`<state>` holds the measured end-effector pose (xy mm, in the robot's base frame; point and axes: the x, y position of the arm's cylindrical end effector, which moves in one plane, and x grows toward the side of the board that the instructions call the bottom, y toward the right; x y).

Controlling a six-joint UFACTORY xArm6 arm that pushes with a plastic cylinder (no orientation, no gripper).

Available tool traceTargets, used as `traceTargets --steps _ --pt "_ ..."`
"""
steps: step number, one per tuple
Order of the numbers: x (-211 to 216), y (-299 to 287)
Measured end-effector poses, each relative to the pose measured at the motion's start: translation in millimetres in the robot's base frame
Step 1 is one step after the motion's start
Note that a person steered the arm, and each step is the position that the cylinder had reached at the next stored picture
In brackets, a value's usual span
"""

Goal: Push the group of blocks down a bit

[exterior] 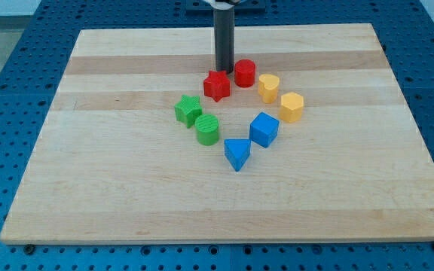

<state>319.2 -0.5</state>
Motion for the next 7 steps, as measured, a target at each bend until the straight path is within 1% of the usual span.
traceTargets --steps 2,4,5,6,7 --pt "31.3 1.2" --pt "74.0 1.9" --pt "85.6 0.9" --pt "86.2 -15.8" --pt "99.8 -27.6"
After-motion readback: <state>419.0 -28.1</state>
